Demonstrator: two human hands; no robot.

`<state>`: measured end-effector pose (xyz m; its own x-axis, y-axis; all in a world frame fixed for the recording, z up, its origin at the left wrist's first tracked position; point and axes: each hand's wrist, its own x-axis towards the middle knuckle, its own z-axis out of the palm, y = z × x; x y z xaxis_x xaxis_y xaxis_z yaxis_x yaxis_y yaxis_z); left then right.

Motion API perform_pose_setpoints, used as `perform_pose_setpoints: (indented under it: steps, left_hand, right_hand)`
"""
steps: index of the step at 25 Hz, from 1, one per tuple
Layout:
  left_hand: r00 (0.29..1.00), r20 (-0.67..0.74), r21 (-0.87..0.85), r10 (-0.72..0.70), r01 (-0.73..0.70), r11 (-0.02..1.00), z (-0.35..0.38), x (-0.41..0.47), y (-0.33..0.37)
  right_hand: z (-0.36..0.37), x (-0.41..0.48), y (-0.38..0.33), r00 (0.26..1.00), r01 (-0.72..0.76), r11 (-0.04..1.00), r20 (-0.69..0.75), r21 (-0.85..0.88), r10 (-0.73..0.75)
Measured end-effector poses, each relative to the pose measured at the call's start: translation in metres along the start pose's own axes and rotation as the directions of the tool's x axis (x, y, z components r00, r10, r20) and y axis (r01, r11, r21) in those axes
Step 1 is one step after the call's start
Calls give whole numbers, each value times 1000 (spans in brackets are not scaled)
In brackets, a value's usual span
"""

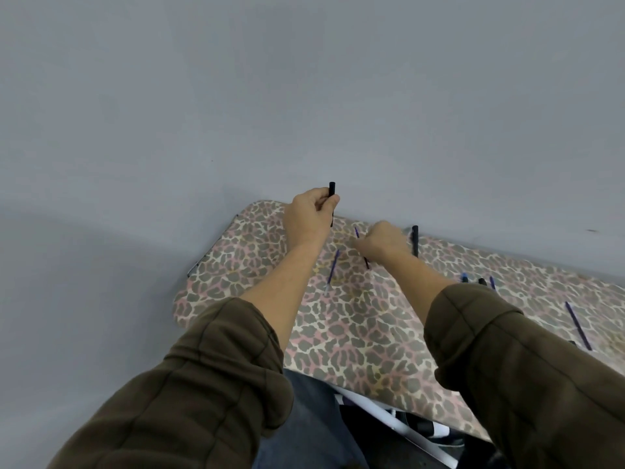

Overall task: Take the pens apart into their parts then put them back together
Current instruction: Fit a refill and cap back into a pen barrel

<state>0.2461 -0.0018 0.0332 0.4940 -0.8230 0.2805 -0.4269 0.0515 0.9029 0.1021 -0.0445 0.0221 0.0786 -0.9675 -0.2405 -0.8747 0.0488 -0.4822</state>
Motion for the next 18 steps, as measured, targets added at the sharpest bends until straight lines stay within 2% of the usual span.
perform_pose_setpoints:
  steps: [4,7,9,11,13,18]
  left_hand:
    - [999,52,16,8,-9,1000,23,-11,14]
    - [994,102,20,30,-32,999,43,-24,32]
    - [989,142,15,42,-44,999,58,-34,45]
    - [982,180,15,55,-59,998,72,-44,58]
    - [974,216,15,70,-75,997,85,-53,68]
    - [960,263,19,98,-107,994,105,-67,89]
  right_hand:
    - [-49,0,12,982,135,952,-163,274,-93]
    - [-95,-13,15,929,303,782,-350,545,-117]
    - [-123,-25,15,897,395,655,-425,645,-122]
    - [-143,-38,17,875,451,593,-463,667,-144]
    - [-153,-48,23,860,479,585,-482,655,-166]
    - [-164,-58,49,828,491,670,-537,557,-160]
